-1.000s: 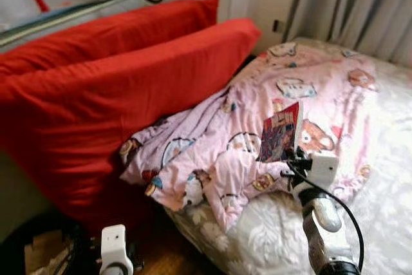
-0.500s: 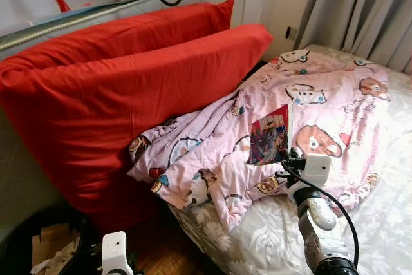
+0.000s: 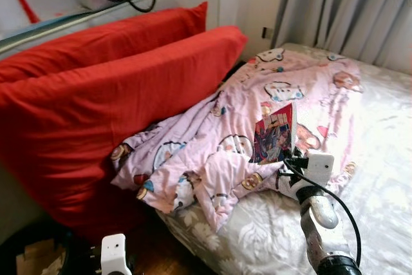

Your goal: Clean up the room

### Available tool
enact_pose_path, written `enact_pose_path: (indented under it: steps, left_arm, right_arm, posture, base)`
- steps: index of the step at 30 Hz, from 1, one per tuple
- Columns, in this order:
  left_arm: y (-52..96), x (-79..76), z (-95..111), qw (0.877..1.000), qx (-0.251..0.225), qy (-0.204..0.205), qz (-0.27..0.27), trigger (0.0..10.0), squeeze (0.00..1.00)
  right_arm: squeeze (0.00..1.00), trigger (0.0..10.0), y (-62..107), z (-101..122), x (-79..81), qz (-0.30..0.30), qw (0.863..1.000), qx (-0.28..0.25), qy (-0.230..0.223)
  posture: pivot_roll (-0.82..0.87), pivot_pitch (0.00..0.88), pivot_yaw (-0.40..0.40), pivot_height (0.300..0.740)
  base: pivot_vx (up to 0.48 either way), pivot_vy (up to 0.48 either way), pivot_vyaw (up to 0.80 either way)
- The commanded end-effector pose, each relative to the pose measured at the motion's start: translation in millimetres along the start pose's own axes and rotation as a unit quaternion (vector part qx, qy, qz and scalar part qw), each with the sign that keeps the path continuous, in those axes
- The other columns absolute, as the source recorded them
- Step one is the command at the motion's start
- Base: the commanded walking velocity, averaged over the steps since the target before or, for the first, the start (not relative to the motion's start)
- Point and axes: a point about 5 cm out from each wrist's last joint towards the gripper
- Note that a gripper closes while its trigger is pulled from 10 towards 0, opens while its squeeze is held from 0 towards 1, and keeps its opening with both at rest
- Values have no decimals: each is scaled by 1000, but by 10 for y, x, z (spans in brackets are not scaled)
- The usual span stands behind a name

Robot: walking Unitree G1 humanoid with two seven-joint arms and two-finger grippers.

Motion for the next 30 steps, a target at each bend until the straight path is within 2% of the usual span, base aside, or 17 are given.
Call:
enact_pose_path:
  steps: [1,18,30]
  left_arm:
    - [32,2,-117,1000,24,-14,-6,10000,0]
    - [26,-27,-109,999,26,-32,-17,10000,0]
    - [33,-32,-121,999,24,-25,-14,10000,0]
  right_arm:
    - [0,10000,-18,116,-2,-3,1000,-31,-2]
    - [0,10000,-18,113,5,-12,999,-29,-9]
    - [0,10000,-34,106,16,-11,1000,-25,-11]
  posture:
    - [-3,0,26,740]
    - [-20,0,43,740]
    - [-18,0,38,740]
  base:
    - [0,0,-756]
    - [0,-26,-758]
    - [0,-37,-758]
Point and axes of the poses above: a point about 5 cm out from each wrist's last joint towards the gripper, its own y axis pointing back from the gripper into the wrist, its own z axis along the axis of the wrist's last joint, x = y × z, and after that the axes turned 8 degrees about -y, right-handed
